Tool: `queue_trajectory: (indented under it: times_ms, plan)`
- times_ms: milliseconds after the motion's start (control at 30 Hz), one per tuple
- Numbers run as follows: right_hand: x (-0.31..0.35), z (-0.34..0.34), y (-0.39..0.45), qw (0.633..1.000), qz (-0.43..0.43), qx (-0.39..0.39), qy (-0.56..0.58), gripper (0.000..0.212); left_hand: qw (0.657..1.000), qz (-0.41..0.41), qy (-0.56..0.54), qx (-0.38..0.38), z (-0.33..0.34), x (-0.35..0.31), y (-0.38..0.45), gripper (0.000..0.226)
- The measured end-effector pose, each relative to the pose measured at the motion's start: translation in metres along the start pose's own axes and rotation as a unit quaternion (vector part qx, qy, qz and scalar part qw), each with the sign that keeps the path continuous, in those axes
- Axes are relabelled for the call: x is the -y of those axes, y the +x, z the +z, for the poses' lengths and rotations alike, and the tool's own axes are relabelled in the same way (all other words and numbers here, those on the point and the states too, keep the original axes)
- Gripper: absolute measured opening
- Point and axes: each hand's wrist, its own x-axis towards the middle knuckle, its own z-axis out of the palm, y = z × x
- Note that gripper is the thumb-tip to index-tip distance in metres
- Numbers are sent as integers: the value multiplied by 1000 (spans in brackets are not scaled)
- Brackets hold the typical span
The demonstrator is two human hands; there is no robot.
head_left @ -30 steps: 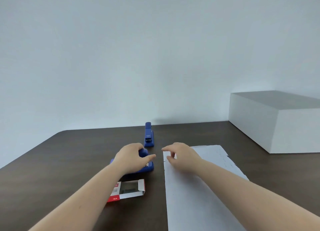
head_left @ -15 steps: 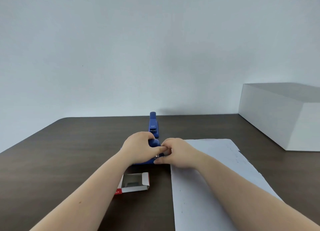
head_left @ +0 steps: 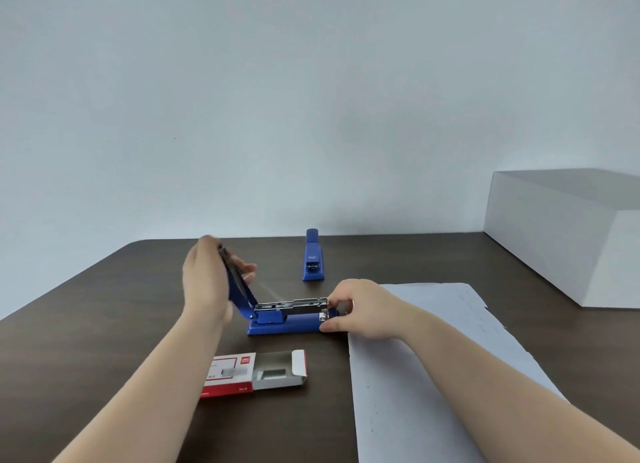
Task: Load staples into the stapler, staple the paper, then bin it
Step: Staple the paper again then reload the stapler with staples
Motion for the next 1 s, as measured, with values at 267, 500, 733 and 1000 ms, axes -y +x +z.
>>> queue_trajectory:
  times_ms: [267, 500, 733, 1000]
  plan:
    - [1, -1, -6, 999, -15, -14, 38, 39, 969, -84, 206, -107, -47, 19, 23, 32]
    - [-2, -2, -5, 1000, 0, -17, 13, 46, 870, 26, 492, -4, -46, 25, 20, 36]
    - [27, -14, -8, 994, -90, -50, 29, 26, 835, 223, 481, 147, -37, 3, -16, 9]
    - [54, -9, -17, 985, -146, 88, 40, 16, 677, 60, 552, 482, -53, -14, -51, 42]
